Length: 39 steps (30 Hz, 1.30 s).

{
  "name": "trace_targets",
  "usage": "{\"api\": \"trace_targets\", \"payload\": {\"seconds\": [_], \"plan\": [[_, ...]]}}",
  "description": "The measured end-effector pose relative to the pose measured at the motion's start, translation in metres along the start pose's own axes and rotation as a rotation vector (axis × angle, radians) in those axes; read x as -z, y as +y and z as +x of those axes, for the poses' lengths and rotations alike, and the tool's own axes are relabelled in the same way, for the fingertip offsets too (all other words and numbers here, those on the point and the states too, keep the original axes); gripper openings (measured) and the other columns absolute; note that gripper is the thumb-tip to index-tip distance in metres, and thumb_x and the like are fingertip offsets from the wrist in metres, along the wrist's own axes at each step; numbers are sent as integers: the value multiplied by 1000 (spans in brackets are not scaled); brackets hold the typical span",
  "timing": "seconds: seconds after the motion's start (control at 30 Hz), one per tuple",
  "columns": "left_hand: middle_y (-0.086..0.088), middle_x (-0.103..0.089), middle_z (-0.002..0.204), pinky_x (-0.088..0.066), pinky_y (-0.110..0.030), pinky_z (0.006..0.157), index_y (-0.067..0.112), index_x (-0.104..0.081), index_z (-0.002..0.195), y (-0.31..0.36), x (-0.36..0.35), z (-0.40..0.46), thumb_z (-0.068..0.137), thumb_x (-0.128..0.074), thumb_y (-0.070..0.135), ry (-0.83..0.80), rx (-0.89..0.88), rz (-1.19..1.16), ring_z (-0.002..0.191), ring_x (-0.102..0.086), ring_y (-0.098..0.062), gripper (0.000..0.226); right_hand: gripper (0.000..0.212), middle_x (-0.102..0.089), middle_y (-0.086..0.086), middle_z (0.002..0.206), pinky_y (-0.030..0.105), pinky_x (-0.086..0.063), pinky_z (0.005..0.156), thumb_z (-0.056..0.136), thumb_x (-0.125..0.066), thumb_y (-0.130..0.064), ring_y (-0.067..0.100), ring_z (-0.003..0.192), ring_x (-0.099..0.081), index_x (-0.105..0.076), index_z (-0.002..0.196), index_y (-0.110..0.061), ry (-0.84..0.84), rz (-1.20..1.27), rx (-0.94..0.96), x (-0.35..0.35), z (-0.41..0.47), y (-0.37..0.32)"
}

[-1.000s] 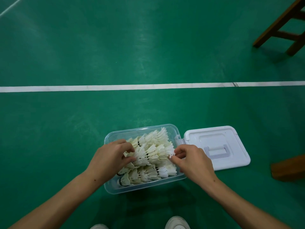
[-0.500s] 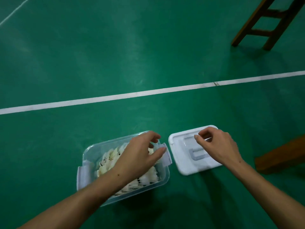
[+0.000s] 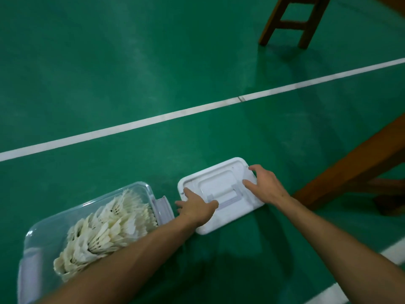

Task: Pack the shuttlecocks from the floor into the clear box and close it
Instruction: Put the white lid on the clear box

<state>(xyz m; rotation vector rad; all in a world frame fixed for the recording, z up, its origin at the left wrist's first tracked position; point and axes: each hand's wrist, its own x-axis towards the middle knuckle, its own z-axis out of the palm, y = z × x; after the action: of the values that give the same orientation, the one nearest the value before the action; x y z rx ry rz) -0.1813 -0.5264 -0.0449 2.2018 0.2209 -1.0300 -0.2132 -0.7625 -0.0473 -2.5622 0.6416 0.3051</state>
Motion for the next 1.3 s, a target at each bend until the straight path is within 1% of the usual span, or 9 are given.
{"api": "trace_targets", "payload": {"seconds": [0.23, 0.37, 0.5, 0.6, 0.7, 0.8, 0.93, 1.03, 1.3], "plan": [[-26, -18, 168, -33, -53, 121, 10, 15, 163, -3, -10, 7, 90, -68, 48, -26, 28, -3, 150, -29, -45, 117, 60, -57, 12, 149, 46, -46, 112, 100, -63, -32, 34, 138, -49, -46, 151, -8, 90, 38, -46, -27, 0, 2], [-22, -36, 158, -46, -53, 111, 8, 8, 162, -1, -8, 2, 85, -68, 45, -41, -18, -91, 135, -48, -41, 114, 55, -63, 14, 141, 47, -49, 107, 99, -63, -27, 37, 134, -51, -50, 148, -6, 161, 91, -124, -29, 5, 0], [-15, -35, 160, -47, -46, 109, 15, 3, 163, 3, 0, -20, 89, -68, 37, -41, -100, -223, 133, -50, -36, 105, 42, -69, 11, 133, 43, -52, 106, 95, -68, -22, 31, 122, -63, -63, 135, -9, 201, 282, -200, -17, 5, 5], [-7, -47, 147, -50, -41, 102, 18, -10, 160, 11, 15, -48, 87, -69, 36, -24, -199, -241, 126, -55, -30, 96, 32, -73, 7, 124, 41, -54, 101, 94, -70, -18, 27, 111, -68, -69, 124, -10, 261, 401, -220, 8, -2, 7], [-1, -56, 137, -53, -45, 101, 23, -26, 153, 21, 46, -83, 72, -64, 43, 16, -323, -249, 120, -60, -26, 91, 34, -71, 5, 126, 40, -54, 100, 94, -71, -15, 22, 109, -68, -68, 128, -10, 325, 483, -170, 39, -14, -6], [7, -67, 125, -56, -45, 99, 26, -49, 136, 13, 89, -114, 71, -63, 38, 94, -399, -336, 113, -66, -18, 68, 39, -70, 6, 127, 36, -51, 102, 96, -69, -7, 21, 111, -66, -65, 134, -7, 387, 533, -62, 61, -28, -36], [9, -80, 100, -63, -37, 78, 27, -74, 106, -32, 148, -137, 87, -69, 18, 218, -406, -429, 95, -77, -14, 21, 40, -72, 4, 121, 29, -51, 94, 94, -65, 1, 19, 105, -68, -67, 133, -8, 393, 606, 76, 58, -53, -98], [10, -82, 99, -58, -20, 71, 21, -78, 112, -84, 188, -153, 96, -65, 5, 320, -368, -440, 91, -78, -7, 26, 38, -73, -5, 117, 27, -52, 90, 93, -68, -2, 12, 102, -71, -70, 130, -13, 318, 638, 166, 37, -78, -152], [14, -80, 106, -63, -38, 83, 18, -77, 120, -221, 243, -178, 89, -75, -2, 623, -256, -515, 95, -78, -15, 37, 35, -75, -19, 112, 28, -59, 83, 88, -74, -10, 0, 99, -70, -73, 119, -26, 118, 642, 269, -28, -142, -242]]}}
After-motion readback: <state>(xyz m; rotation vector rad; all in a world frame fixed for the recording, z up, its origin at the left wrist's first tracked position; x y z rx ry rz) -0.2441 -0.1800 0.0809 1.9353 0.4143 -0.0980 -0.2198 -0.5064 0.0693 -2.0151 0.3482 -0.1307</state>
